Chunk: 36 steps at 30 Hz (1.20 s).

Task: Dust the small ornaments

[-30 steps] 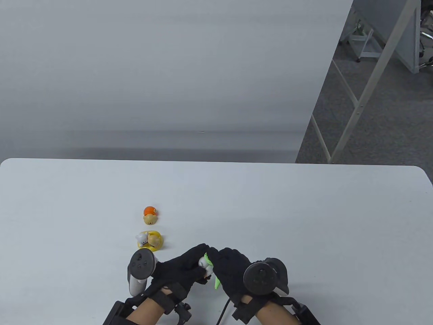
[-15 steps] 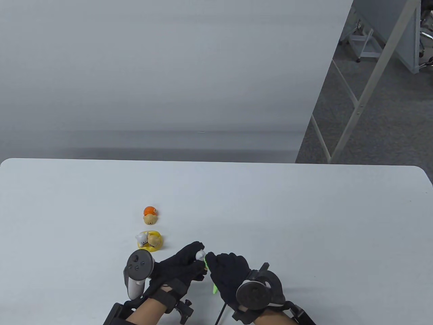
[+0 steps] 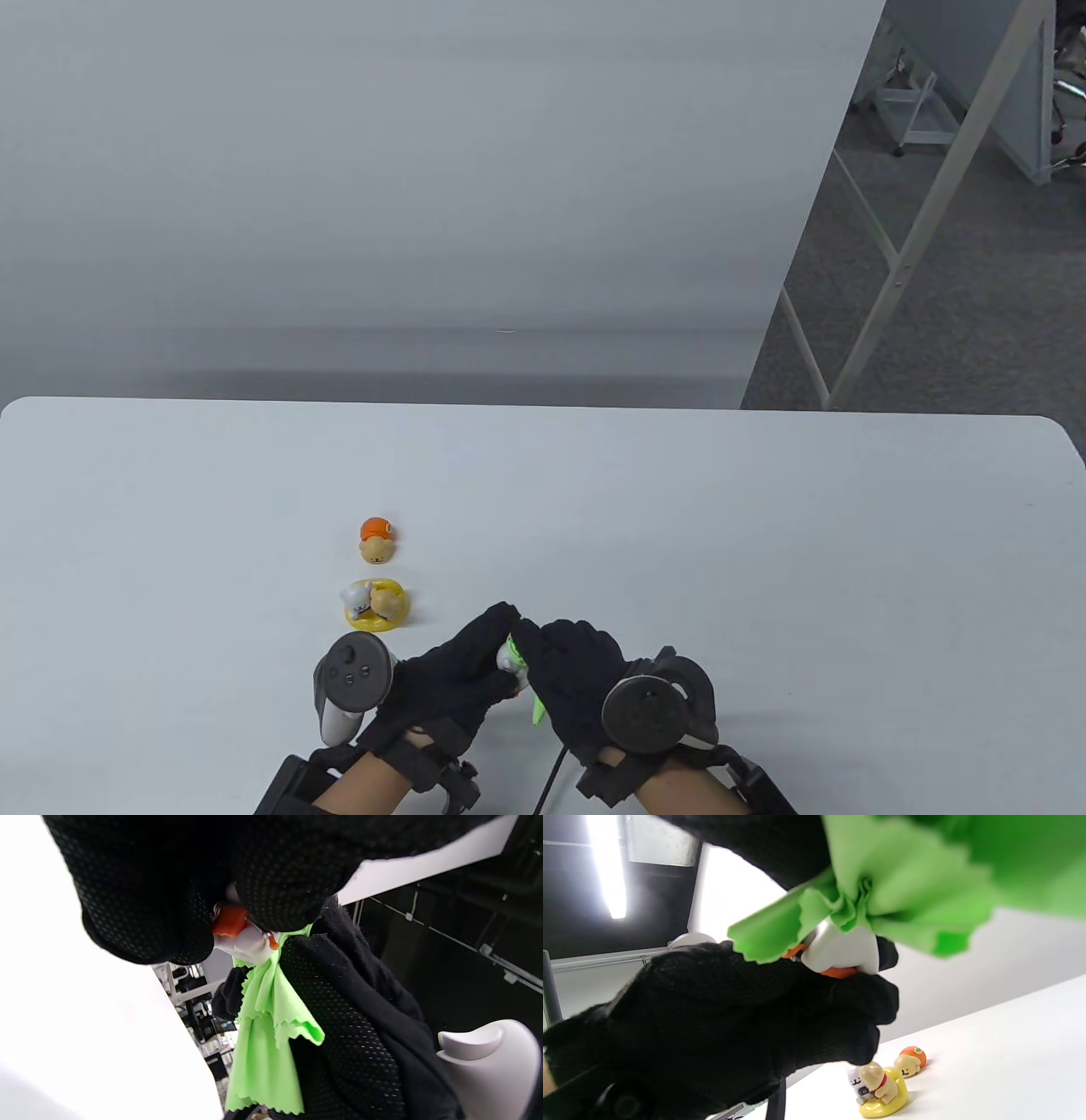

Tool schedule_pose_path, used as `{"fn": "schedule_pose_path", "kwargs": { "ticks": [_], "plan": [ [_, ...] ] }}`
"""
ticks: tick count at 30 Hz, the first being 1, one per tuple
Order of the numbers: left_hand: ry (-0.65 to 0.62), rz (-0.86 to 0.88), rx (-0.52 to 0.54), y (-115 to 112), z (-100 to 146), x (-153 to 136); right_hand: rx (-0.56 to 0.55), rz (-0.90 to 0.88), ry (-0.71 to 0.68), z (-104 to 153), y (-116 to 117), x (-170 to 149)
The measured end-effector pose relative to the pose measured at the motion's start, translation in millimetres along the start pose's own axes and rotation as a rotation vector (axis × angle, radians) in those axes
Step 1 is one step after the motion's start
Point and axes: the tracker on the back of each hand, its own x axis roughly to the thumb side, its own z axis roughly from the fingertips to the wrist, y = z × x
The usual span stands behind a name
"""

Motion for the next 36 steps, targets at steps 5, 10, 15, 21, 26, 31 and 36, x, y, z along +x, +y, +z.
{"fn": "schedule_pose_path", "kwargs": {
  "ticks": [5,10,15,21,26,31,36],
  "plan": [
    [-0.003,0.021,0.030,4,0,-3,0.048,-0.068,0.050,1,-1,-6],
    [-0.022,0.111,0.038,16,0,-6,0.108,-0.135,0.091,3,1,-14],
    [-0.003,0.247,0.057,33,1,-19,0.069,-0.153,0.107,8,1,-18],
    [-0.026,-0.089,0.110,38,2,-9,-0.025,-0.156,0.105,10,-2,-17],
    [-0.024,-0.370,0.022,20,-2,3,-0.036,-0.065,0.028,8,2,-8],
    [-0.018,-0.444,-0.004,3,-5,7,0.055,0.158,-0.139,5,18,14],
    [-0.036,-0.417,0.019,7,-2,7,0.036,0.173,-0.156,8,18,8]
  ]
}}
